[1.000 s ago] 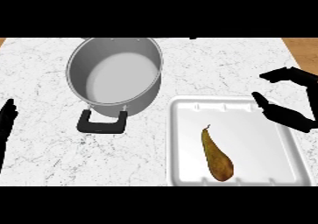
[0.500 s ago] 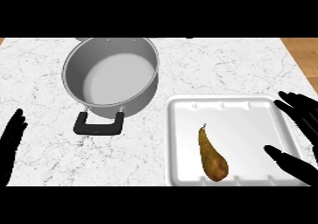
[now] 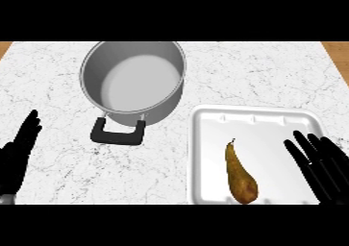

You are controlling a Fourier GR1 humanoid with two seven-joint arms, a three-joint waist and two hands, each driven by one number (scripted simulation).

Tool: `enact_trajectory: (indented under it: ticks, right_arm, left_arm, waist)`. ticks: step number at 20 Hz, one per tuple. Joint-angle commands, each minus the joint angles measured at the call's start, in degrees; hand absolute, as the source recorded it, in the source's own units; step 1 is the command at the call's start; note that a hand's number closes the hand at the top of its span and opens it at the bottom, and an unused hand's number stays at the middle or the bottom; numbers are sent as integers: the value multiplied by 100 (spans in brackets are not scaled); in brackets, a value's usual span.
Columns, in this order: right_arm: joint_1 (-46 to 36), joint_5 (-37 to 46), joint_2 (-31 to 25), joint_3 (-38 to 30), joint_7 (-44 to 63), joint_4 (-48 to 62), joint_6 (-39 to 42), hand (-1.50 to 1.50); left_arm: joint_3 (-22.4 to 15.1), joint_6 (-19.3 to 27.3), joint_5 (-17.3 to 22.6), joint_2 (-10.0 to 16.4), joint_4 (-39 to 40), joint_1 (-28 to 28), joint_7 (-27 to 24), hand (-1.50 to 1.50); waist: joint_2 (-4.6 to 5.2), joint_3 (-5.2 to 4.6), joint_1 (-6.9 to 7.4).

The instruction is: Pick the pear from the tray and place it in the pot

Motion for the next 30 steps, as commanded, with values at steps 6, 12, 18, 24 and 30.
enact_trajectory:
  ticks: [6,12,18,24,30]
  right_arm:
    - [-589,548,752,1119,2187,265,3017,-150]
    - [-1456,370,2389,1577,3285,1100,4567,-150]
    - [-1961,674,3497,1524,3480,1848,5232,-150]
    - [-2172,1356,4172,1536,3567,2690,5309,-150]
    - [-2103,1618,4100,966,2915,3303,5007,-150]
  left_arm:
    - [-99,-77,-134,-56,155,-399,65,0]
    - [-105,-211,-54,-72,-19,-383,273,0]
    - [44,-216,-144,-31,84,-497,339,0]
    - [73,-214,-177,-269,300,-158,-111,0]
    - [172,-350,-201,-188,-104,-96,166,0]
  waist:
    - [78,-13,266]
    - [46,12,309]
    - [23,22,188]
    - [15,21,187]
    - [12,32,158]
